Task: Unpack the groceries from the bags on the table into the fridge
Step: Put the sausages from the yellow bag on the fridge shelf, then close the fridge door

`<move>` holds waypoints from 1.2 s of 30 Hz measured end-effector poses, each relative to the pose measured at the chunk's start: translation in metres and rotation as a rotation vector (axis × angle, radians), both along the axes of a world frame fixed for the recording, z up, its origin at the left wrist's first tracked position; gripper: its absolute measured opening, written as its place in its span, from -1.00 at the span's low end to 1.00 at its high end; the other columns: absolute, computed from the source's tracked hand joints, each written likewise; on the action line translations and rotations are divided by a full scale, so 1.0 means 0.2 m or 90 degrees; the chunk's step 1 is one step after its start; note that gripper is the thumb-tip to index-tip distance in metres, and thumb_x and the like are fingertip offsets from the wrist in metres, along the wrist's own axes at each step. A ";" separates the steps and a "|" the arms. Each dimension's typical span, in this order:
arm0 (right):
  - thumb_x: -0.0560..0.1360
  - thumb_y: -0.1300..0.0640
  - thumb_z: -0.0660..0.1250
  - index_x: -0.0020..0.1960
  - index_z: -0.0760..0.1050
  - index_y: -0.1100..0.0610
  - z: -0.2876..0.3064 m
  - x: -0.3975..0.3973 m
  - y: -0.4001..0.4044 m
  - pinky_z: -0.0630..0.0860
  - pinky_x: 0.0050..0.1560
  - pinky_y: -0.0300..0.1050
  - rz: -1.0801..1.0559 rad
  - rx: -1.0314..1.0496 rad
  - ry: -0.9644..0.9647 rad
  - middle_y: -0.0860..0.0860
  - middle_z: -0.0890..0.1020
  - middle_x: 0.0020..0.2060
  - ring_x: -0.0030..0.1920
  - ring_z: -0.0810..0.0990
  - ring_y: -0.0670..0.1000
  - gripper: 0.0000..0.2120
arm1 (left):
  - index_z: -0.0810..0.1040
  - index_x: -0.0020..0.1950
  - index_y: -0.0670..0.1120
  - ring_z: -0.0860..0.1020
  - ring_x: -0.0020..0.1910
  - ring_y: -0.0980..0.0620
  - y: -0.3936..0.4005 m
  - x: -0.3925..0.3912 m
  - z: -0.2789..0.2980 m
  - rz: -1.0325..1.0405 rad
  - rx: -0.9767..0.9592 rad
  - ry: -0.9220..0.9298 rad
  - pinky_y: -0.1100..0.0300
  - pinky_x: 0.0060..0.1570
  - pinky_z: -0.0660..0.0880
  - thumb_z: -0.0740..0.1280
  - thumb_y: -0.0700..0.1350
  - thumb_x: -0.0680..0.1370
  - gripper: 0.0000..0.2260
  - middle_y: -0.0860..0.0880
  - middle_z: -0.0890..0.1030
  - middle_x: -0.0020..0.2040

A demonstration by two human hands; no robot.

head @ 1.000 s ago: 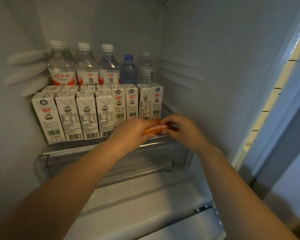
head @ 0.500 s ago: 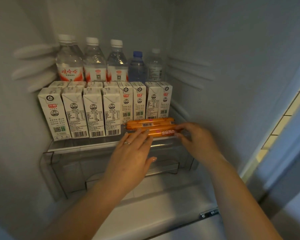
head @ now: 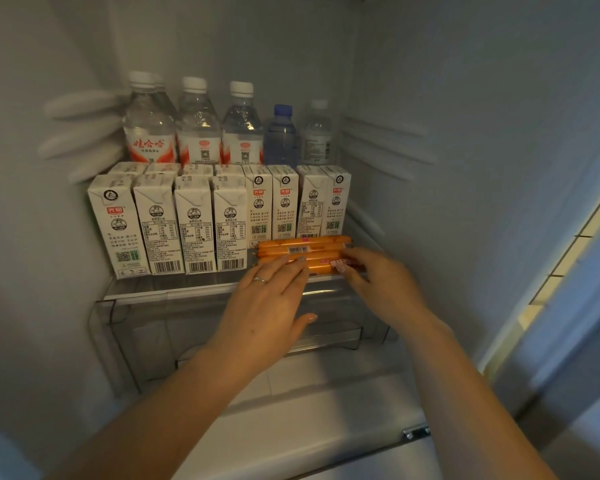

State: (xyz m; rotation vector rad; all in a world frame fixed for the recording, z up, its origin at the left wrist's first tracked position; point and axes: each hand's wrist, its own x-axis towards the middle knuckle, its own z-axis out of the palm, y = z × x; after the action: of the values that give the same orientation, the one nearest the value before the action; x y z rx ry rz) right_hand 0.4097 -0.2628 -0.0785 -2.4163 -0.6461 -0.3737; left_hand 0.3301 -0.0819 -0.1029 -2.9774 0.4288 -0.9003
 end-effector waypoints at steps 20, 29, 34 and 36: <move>0.63 -0.10 -0.04 0.38 0.31 0.01 0.06 0.16 0.06 0.44 0.07 -0.08 0.076 -0.144 0.099 0.05 0.52 0.21 0.13 0.50 0.03 -0.60 | 0.35 0.41 -0.21 0.31 0.40 -0.18 0.01 -0.02 0.02 0.098 0.029 0.044 -0.11 0.37 0.16 0.29 0.25 0.43 -0.29 -0.19 0.35 0.42; 0.59 0.05 0.18 0.39 0.35 0.02 0.11 0.04 0.07 0.31 0.24 -0.18 0.035 0.196 -0.002 -0.01 0.42 0.33 0.31 0.37 -0.04 -0.63 | 0.47 0.32 -0.08 0.50 0.20 -0.08 0.00 -0.13 0.11 0.096 -0.096 0.010 -0.06 0.24 0.40 0.37 0.09 0.47 -0.53 -0.06 0.55 0.24; 0.57 0.17 0.23 0.34 0.40 0.08 0.12 -0.16 0.10 0.23 -0.08 -0.69 0.055 0.372 -0.009 -0.04 0.44 0.24 0.02 0.36 -0.42 -0.66 | 0.54 0.23 -0.08 0.57 0.06 -0.08 -0.04 -0.36 0.11 0.132 -0.169 -0.041 0.02 0.06 0.50 0.30 0.09 0.50 -0.62 -0.05 0.62 0.11; 0.56 0.16 0.24 0.31 0.43 0.06 0.11 -0.27 0.08 0.26 -0.07 -0.67 0.079 0.417 0.003 -0.08 0.43 0.19 -0.02 0.40 -0.47 -0.69 | 0.55 0.22 -0.07 0.56 0.07 -0.06 -0.07 -0.47 0.10 0.151 -0.194 -0.045 0.04 0.05 0.49 0.31 0.08 0.51 -0.65 -0.04 0.62 0.11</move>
State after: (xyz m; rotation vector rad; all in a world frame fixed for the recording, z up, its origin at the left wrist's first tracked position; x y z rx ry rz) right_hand 0.3563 -0.2473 -0.0566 -1.7469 -0.5587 -0.4458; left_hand 0.2360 -0.0954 -0.0827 -3.1527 -0.0721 -1.1287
